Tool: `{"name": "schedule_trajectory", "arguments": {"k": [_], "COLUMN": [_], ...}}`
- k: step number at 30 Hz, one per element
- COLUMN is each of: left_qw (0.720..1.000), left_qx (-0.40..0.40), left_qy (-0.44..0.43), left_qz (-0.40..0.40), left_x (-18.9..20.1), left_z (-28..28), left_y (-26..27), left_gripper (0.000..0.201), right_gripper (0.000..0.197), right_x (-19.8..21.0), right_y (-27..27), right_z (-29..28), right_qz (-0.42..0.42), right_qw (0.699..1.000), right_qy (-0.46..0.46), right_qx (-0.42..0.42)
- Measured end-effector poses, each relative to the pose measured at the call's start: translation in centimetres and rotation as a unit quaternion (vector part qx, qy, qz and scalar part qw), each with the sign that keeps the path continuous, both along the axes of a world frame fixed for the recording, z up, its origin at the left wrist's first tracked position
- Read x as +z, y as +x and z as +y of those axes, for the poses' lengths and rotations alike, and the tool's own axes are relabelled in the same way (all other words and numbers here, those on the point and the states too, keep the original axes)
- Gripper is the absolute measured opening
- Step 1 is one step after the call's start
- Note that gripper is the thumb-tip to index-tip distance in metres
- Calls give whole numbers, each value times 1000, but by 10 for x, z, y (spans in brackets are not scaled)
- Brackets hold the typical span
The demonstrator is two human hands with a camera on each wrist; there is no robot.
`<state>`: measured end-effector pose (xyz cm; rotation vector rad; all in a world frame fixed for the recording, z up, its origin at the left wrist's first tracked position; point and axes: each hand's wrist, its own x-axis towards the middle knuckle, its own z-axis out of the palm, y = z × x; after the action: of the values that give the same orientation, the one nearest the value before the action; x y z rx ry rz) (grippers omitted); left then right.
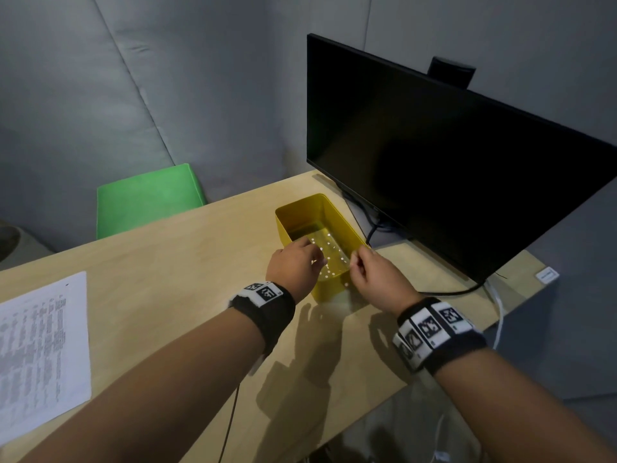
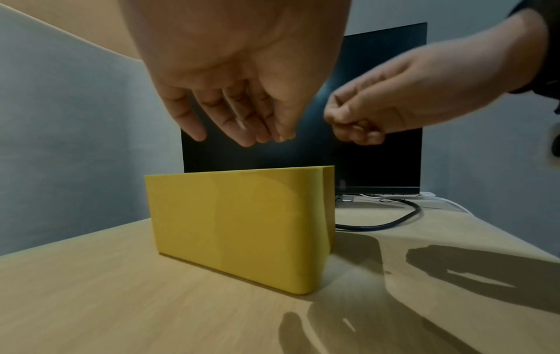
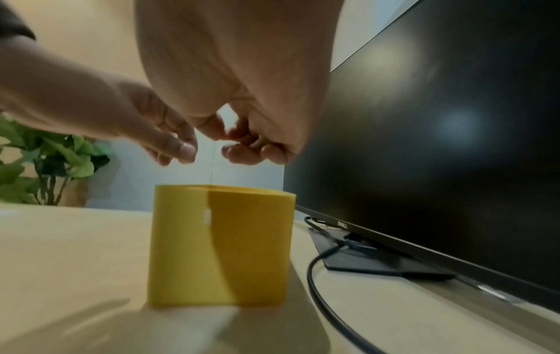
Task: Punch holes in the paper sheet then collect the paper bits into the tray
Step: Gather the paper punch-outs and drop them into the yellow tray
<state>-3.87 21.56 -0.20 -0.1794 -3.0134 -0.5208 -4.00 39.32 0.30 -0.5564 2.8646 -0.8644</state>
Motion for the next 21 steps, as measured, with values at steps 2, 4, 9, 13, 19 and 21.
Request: {"name": "schedule_trajectory", "arguments": {"k": [2,4,9,13,19,21], "left_qw": [1000,1000,999,999,1000,1000], "left_qx": [8,13,14,23,16,19], "left_qy": [0,-7,-25,-22,-17,-14], "left_qz": [-8,-20,-32,-29,-16,-13], "left_x": [1,3,2,0,-5,-7], "left_z": [0,0,0,0,-2,-3], "left_y": [-5,-10,-19,-24,-26,-26], "left_gripper": [24,27,25,19,21,22], "right_gripper": [15,13,8,12,17,10], "right_x": [7,11,5,1,2,2], "right_y": [-15,-27,-49,-56,-52,-43], "right_z": [-9,-17,-25,-24,-19,-11], "right_qz": [-5,-12,-39,-51,-3,15], "right_qw": [1000,999,999,998,1000,999], "right_qy": [-25,-32,-7,-16,-22,-41], "right_qx": [-7,-13,-28,-26,-2,0]}}
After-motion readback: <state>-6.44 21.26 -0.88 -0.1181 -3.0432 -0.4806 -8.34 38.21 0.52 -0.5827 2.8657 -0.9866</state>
